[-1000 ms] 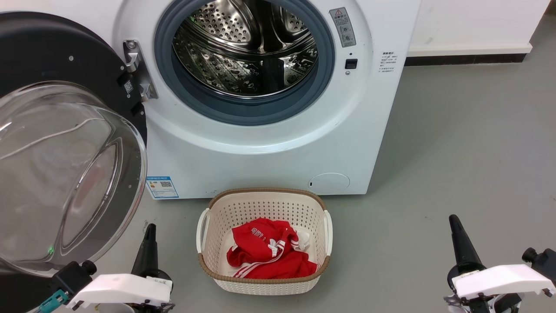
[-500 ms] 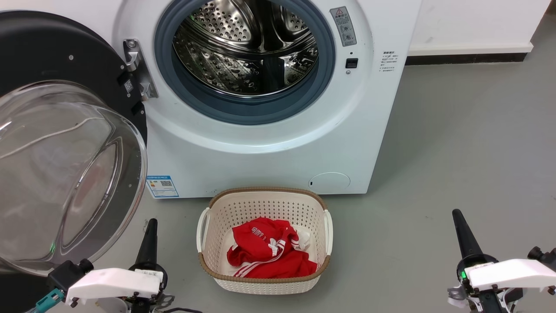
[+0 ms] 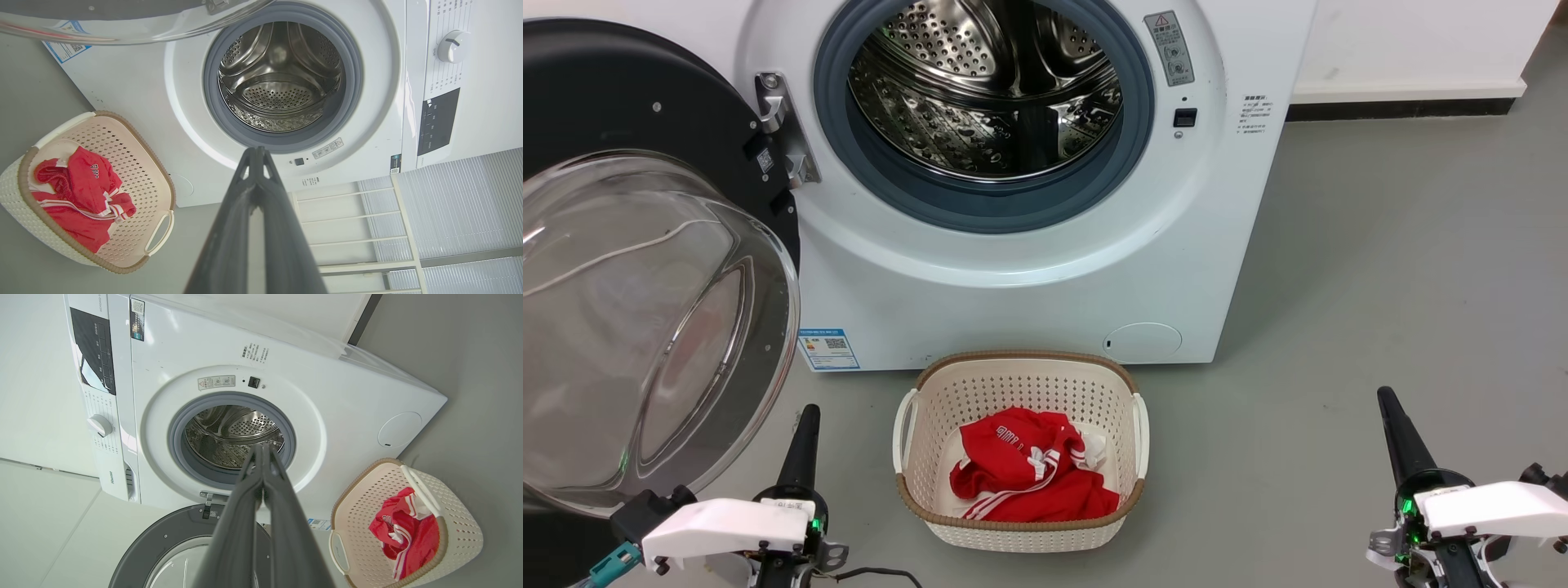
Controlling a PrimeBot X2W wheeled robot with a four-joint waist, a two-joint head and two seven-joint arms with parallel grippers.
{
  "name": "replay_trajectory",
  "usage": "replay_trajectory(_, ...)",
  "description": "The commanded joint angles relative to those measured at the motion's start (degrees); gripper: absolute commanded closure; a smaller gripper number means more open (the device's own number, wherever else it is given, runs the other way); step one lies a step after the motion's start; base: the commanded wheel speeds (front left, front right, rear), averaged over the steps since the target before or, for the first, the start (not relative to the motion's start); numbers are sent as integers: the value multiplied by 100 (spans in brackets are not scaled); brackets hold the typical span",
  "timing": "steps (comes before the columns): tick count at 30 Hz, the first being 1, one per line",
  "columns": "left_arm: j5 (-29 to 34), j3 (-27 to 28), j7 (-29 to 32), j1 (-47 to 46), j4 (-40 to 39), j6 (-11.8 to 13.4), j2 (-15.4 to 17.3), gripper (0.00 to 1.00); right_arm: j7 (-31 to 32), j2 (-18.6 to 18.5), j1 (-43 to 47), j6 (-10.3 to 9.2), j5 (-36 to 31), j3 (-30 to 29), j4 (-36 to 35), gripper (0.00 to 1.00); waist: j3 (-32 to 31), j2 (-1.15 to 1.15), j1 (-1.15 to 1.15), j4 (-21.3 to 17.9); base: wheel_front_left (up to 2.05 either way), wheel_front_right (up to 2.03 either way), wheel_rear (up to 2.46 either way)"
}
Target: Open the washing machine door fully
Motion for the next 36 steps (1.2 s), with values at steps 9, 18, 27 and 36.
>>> replay_trajectory(9,-534,48,132,-176,50,-64,10,100,144,-14,-160,1,507,-66,3,100,7,0,0,4,0,0,0)
replay_trajectory(18,-976,83,243,-217,111,-100,9,100,247,-4,-199,1,925,-117,25,100,14,0,0,8,0,0,0)
replay_trajectory(27,-1383,114,335,-270,168,-123,10,100,354,7,-248,0,1308,-164,39,100,21,0,0,12,0,0,0)
replay_trajectory(36,-1848,149,450,-306,234,-155,9,100,476,19,-285,0,1734,-221,63,100,29,0,0,17,0,0,0)
